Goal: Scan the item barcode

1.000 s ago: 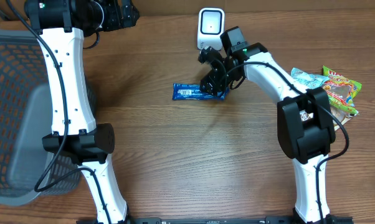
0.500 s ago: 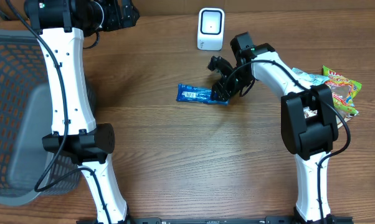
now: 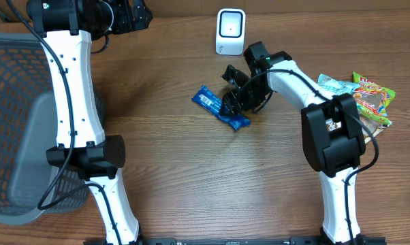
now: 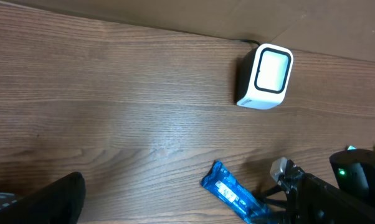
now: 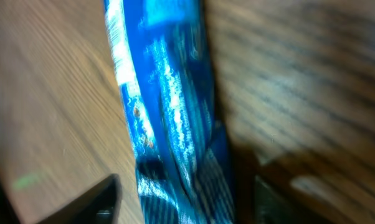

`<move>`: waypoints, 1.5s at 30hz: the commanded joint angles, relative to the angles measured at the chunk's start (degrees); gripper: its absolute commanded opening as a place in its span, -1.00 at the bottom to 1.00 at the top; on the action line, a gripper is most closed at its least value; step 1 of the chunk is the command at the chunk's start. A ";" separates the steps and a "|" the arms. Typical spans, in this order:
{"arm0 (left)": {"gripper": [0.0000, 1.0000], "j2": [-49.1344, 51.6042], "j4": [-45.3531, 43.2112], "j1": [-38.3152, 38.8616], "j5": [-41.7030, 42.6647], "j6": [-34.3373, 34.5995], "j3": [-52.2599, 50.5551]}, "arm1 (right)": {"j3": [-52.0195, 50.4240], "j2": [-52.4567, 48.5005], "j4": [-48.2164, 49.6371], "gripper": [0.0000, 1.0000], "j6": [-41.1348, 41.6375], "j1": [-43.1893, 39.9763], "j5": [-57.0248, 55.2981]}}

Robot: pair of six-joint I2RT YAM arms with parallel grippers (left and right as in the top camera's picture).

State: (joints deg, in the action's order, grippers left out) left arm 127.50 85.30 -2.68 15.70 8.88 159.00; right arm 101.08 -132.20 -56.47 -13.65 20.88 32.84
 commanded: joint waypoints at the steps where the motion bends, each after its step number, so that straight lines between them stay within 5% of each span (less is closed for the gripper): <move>1: 1.00 -0.87 -0.22 0.07 0.39 0.33 0.81 | -2.58 -0.59 3.17 0.72 6.12 2.27 -0.20; 8: 0.99 -0.87 -0.20 0.07 0.39 0.35 0.81 | -3.63 -0.59 3.45 0.57 12.39 4.66 -10.27; 21: 1.00 -0.87 -0.20 0.07 0.42 0.35 0.81 | -8.41 -0.61 5.25 0.16 4.61 4.35 -15.28; 24: 1.00 -0.87 -0.20 0.07 0.39 0.33 0.81 | -8.79 -0.61 6.95 -0.28 6.19 4.13 -15.21; 31: 1.00 -0.87 -0.22 0.07 0.39 0.35 0.81 | -8.70 -0.61 7.34 -0.90 6.36 4.13 -14.14; 45: 0.99 -0.87 -0.20 0.07 0.39 0.35 0.81 | 8.76 12.52 -4.98 -0.93 6.05 -1.14 -10.82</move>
State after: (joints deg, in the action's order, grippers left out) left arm 127.50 85.32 -2.68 15.70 8.91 159.00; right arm 105.78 -128.11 -61.04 -7.25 20.64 21.96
